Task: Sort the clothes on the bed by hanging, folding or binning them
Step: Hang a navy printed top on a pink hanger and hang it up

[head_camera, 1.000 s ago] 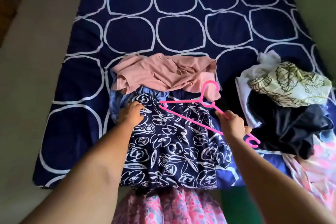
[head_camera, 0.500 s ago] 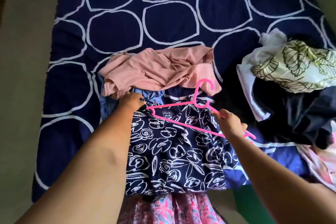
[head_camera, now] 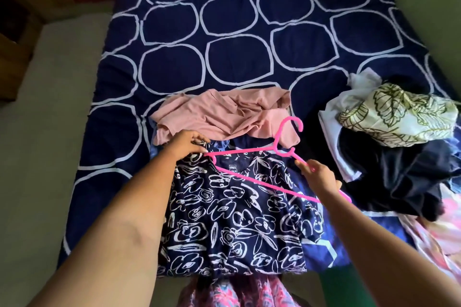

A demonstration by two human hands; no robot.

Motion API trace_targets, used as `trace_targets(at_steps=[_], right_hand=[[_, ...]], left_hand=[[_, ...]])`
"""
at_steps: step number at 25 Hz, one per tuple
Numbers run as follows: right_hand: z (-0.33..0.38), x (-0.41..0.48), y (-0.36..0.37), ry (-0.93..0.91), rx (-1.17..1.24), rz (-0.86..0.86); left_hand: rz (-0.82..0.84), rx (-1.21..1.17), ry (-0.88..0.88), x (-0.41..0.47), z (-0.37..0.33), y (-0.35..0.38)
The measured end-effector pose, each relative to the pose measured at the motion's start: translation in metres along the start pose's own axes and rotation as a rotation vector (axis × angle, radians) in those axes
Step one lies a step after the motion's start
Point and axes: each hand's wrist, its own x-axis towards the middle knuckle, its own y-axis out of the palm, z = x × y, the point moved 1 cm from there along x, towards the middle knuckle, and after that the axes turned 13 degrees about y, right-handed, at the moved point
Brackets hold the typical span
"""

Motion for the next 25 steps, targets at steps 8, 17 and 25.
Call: trace_targets(at_steps=[8, 17, 25], right_hand=[[-0.021, 0.002, -0.027, -0.052, -0.018, 0.062], [-0.031, -0.014, -0.034, -0.111, -0.001, 0.142], [0.013, -0.039, -0.04, -0.257, -0.07, 0.194]], left_hand=[[-0.041, -0.175, -0.043, -0.043, -0.036, -0.014], [-0.046, -0.206, -0.065, -0.086, -0.067, -0.01], [-0.003, -0.076, -0.03, -0.098, -0.098, 0.007]])
